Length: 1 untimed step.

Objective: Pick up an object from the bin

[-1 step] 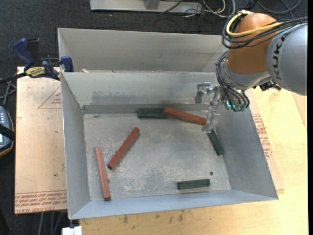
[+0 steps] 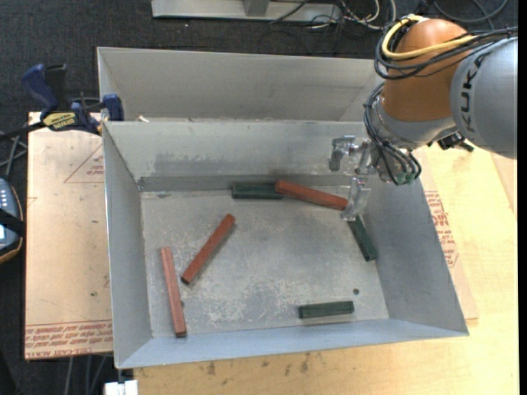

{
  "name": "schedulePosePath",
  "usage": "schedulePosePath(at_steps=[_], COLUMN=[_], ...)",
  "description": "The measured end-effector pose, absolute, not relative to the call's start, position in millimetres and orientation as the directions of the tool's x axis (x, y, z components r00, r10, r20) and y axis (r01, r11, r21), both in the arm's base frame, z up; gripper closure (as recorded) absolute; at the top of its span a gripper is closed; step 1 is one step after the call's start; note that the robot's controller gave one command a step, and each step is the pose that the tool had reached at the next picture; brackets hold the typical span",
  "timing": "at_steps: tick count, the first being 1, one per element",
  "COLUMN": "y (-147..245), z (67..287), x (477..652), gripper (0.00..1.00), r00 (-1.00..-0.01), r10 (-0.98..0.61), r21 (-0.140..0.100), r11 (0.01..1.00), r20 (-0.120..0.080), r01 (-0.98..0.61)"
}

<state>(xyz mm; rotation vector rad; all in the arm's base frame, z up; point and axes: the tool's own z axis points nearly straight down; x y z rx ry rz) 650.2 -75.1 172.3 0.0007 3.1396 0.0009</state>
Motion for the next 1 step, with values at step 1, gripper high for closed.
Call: schedulePosePath(at_steps=[1], y=[-75.0], z=[71.6], x=[655.2], gripper=[1.0], r00=[-1.0], r10=[0.018], r21=[0.001], r11=[1.0], r20=[-0.004], r01=[0.018])
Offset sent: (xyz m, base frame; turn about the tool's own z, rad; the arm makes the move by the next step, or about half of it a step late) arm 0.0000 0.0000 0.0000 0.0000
